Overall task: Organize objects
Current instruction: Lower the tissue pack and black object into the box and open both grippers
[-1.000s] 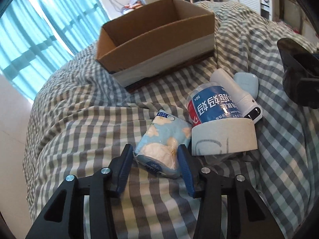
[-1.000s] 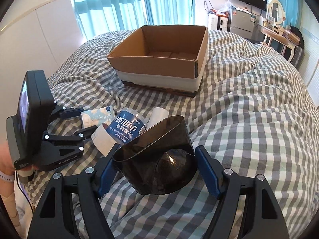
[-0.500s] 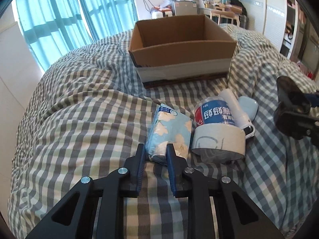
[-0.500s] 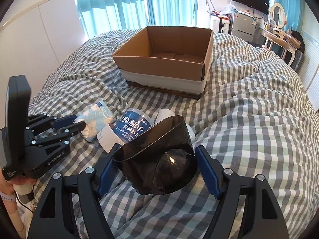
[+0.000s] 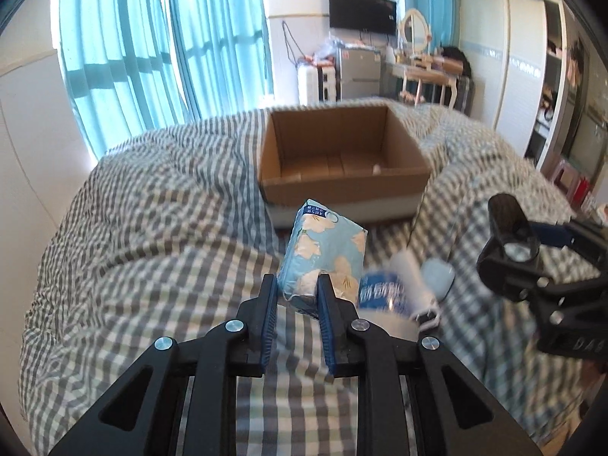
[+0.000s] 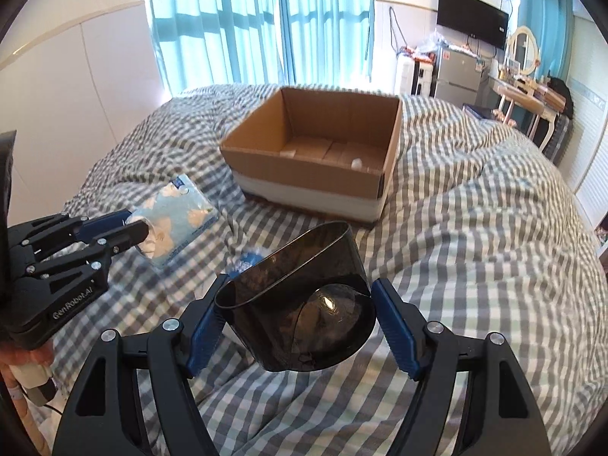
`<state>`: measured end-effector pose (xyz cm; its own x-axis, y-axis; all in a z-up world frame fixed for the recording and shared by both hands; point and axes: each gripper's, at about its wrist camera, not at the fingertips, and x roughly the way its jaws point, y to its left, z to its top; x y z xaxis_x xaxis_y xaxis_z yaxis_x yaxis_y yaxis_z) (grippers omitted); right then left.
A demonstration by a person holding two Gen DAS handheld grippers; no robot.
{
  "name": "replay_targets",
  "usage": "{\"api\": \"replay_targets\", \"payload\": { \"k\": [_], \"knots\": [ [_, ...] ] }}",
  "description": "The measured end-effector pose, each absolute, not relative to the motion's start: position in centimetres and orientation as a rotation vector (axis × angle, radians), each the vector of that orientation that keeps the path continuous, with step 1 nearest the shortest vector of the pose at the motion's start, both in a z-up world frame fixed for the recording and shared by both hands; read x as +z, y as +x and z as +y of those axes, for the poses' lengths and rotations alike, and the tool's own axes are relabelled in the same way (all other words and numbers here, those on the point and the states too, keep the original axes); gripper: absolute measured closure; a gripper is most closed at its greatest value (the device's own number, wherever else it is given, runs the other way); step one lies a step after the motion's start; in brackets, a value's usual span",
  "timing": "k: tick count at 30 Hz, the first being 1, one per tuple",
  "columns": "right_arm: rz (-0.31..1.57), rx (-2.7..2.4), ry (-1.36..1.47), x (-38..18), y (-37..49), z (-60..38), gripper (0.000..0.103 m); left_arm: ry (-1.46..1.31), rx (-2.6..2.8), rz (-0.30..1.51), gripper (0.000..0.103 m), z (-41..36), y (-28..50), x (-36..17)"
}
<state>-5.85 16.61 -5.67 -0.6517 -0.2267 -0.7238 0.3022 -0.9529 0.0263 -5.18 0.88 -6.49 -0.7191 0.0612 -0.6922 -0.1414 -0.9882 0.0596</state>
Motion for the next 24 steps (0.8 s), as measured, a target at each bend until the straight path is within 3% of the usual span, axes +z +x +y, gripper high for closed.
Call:
{"api": "replay_targets", "payload": {
  "k": [13,24],
  "knots": [
    [0.190,-2.650,0.919,1.1,-9.2,13.9,0.029,-0.954,2.864,0.079,0.083,1.3,-9.1,-0.3],
    [0.231,-2.677,0.850,5.2,-15.7,11.3,0.029,-0.953,2.893,0.042,0.083,-0.4,-15.0,1.5]
  ]
}}
